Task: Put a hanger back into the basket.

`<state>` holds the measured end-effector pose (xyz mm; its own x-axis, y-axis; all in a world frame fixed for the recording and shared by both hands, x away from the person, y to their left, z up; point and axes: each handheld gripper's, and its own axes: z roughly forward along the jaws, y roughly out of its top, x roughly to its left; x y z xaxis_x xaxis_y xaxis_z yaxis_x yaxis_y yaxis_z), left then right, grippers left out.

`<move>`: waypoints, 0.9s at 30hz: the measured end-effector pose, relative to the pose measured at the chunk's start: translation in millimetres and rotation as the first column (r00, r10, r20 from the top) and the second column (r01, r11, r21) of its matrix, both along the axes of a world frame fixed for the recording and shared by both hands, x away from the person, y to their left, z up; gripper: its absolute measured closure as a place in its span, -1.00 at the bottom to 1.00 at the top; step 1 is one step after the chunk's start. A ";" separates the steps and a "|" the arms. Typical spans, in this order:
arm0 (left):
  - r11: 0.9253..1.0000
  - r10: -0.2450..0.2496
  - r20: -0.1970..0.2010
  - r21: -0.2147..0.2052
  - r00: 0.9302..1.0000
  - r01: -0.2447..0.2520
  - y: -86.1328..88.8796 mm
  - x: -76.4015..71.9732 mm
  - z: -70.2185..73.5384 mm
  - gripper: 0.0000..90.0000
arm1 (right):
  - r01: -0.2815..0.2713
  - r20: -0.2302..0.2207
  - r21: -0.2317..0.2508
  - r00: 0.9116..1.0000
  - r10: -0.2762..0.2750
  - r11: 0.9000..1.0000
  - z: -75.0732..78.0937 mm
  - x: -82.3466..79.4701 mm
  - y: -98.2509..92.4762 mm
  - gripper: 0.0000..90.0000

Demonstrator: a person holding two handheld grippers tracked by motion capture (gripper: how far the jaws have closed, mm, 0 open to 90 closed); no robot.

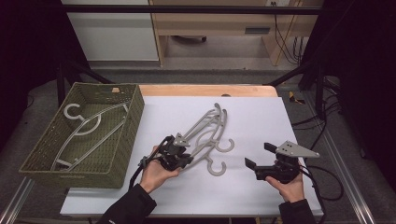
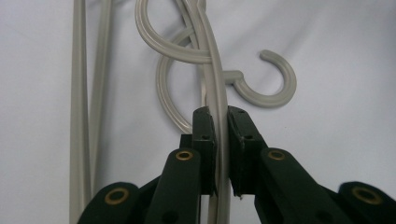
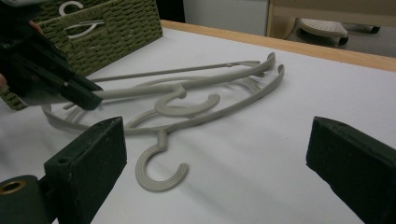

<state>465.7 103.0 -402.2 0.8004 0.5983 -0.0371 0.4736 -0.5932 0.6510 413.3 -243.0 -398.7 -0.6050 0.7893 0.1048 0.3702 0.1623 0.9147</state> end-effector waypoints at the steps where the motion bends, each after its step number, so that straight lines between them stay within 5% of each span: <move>1: 1.000 -0.001 0.005 -0.006 1.000 0.001 1.7 -0.7 2.5 0.83 | 0.003 -0.001 0.005 1.000 -0.003 1.000 -0.1 0.0 0.6 -0.88; 12: 0.996 -0.001 0.060 -0.086 0.998 0.006 29.7 -8.4 43.6 0.83 | -0.001 0.000 0.005 1.000 0.001 1.000 0.0 -0.3 -0.8 -0.87; 27: 0.992 -0.027 0.120 -0.120 0.992 0.041 73.4 -22.4 100.0 0.83 | 0.006 0.002 0.005 1.000 -0.006 1.000 0.7 -0.7 -1.8 -0.88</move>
